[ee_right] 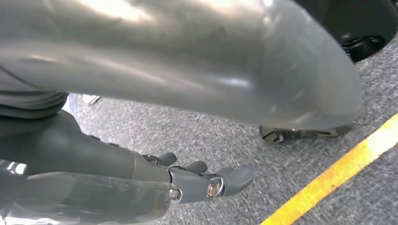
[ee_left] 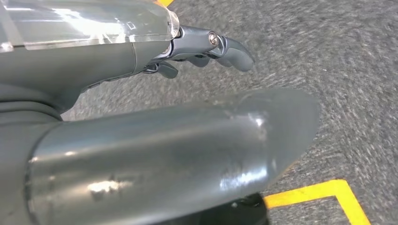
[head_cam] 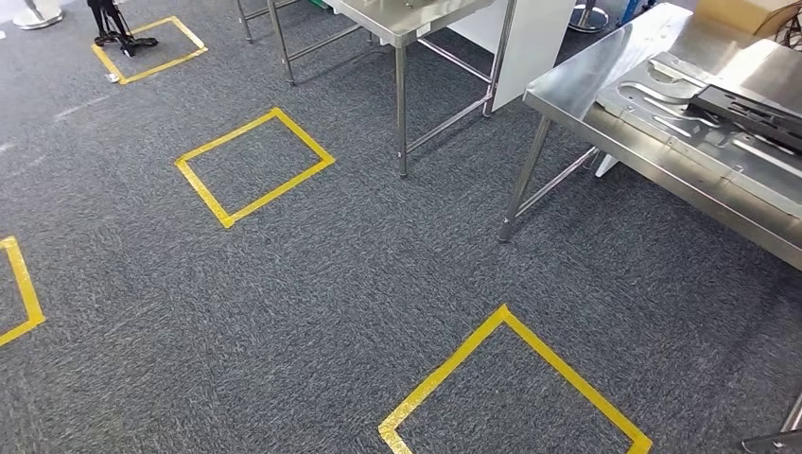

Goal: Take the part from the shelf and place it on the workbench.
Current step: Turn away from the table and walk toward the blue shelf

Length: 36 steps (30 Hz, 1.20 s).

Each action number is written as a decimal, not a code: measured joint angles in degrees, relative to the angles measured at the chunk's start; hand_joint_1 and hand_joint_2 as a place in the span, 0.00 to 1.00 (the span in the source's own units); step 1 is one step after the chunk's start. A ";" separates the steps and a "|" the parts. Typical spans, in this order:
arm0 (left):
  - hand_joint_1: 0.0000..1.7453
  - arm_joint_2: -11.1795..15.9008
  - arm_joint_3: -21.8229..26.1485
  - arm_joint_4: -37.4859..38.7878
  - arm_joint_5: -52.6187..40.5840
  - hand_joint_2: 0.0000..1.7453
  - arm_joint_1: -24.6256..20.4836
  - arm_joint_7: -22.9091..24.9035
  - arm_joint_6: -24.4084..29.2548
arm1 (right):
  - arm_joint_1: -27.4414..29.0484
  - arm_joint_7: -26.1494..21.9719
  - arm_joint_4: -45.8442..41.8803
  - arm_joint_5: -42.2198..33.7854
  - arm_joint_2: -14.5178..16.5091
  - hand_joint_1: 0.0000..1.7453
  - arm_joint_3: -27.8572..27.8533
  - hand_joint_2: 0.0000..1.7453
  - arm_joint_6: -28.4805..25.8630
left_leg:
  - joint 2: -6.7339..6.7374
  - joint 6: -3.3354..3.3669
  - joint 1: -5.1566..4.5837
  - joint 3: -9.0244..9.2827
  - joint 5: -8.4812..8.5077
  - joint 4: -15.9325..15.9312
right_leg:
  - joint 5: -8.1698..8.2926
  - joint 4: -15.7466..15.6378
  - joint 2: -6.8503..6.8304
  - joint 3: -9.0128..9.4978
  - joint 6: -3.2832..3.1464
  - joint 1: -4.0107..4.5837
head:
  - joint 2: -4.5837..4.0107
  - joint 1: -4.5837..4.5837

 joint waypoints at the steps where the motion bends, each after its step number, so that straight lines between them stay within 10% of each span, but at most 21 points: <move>1: 0.00 0.02 -0.05 0.02 -0.03 0.00 -0.06 0.01 0.00 | 0.08 0.03 0.02 0.08 -0.01 0.00 0.00 0.00 0.04 | 1.37 -0.21 0.03 -1.76 -2.02 3.72 | -0.01 -0.05 -0.71 0.00 -0.21 0.11 | 0.00 -0.14; 4: 0.00 0.07 -0.23 0.09 -0.07 0.00 -0.04 0.01 0.00 | 0.11 0.32 0.10 0.43 -0.01 0.00 0.00 0.00 0.29 | 2.67 -0.79 0.41 -4.72 -4.09 10.47 | -0.25 0.24 -2.94 -0.12 -0.26 0.31 | 0.01 -0.20; 8: 0.00 0.37 -0.69 0.19 -0.38 0.00 -0.07 0.02 -0.08 | -0.01 0.55 0.12 0.80 -0.01 0.00 -0.01 0.00 0.89 | 5.32 -0.54 0.45 2.21 1.68 -2.22 | -1.03 1.00 -5.15 0.11 0.59 0.48 | 0.00 -0.16; 12: 0.00 0.76 -1.18 0.27 -0.69 0.00 -0.01 0.15 -0.14 | -0.35 0.55 0.12 1.30 -0.02 0.00 -0.02 0.00 1.07 | 4.91 0.78 0.12 3.18 2.43 -5.01 | -1.30 1.07 -6.44 0.55 1.84 0.65 | 0.01 -0.05; 14: 0.00 0.91 -1.27 0.27 -0.75 0.00 0.06 0.23 -0.13 | -0.42 0.48 0.13 1.53 -0.02 0.00 -0.03 0.00 1.10 | 4.00 1.61 0.33 3.32 2.93 -5.56 | -2.90 2.78 -4.79 0.02 2.35 0.37 | 0.01 0.12; 18: 0.00 1.03 -1.33 0.29 -0.69 0.00 0.03 0.28 -0.02 | -0.20 0.09 0.14 1.63 -0.02 0.00 -0.30 0.00 1.11 | 1.88 2.34 0.24 2.90 3.43 -5.74 | -9.44 15.70 -0.84 -6.09 2.64 0.17 | 0.00 0.51; 20: 0.00 1.07 -1.34 0.29 -0.63 0.00 0.10 0.27 0.00 | -0.16 -0.01 0.14 1.63 -0.02 0.00 -0.51 0.00 1.11 | 0.45 2.35 0.12 2.85 3.44 -5.58 | -7.74 15.69 -0.53 -6.36 2.49 0.21 | 0.00 0.49; 23: 0.00 1.07 -1.34 0.33 -0.61 0.00 0.07 0.27 0.00 | -0.06 0.03 0.14 1.63 -0.05 0.00 -0.64 0.00 1.12 | -1.63 2.05 0.08 2.85 3.37 -5.18 | -1.91 4.86 1.99 -1.62 1.77 0.25 | 0.00 0.48; 27: 0.00 1.08 -1.34 0.43 -0.61 0.00 0.12 0.23 0.00 | -0.34 0.75 0.14 1.73 -0.13 0.00 -0.87 0.00 1.15 | -3.47 0.56 0.21 2.24 3.73 -5.30 | -0.89 1.18 2.49 -0.23 0.99 0.46 | 0.01 0.51; 30: 0.00 1.14 -1.36 0.46 -0.63 0.00 0.18 0.18 0.00 | -0.33 1.13 0.14 1.92 -0.12 0.00 -1.01 0.00 1.14 | -0.21 -0.25 0.08 0.60 1.38 -1.83 | -0.33 0.03 0.43 0.37 -0.18 0.20 | 0.00 0.27; 33: 0.00 1.13 -1.38 0.50 -0.66 0.00 0.05 0.16 -0.01 | -0.06 1.21 0.14 2.03 -0.11 0.00 -1.11 0.00 1.14 | 2.45 -0.99 0.35 -4.40 -3.99 9.09 | -0.43 -0.07 -1.95 0.44 -0.63 0.48 | 0.01 0.07; 36: 0.00 1.14 -1.40 0.59 -0.75 0.00 0.19 0.17 -0.05 | -0.15 1.26 0.14 2.08 -0.12 0.00 -1.33 0.00 1.03 | 3.14 -1.44 0.73 -3.15 -1.83 7.67 | -0.70 0.15 -3.95 0.56 -0.35 0.47 | 0.00 0.06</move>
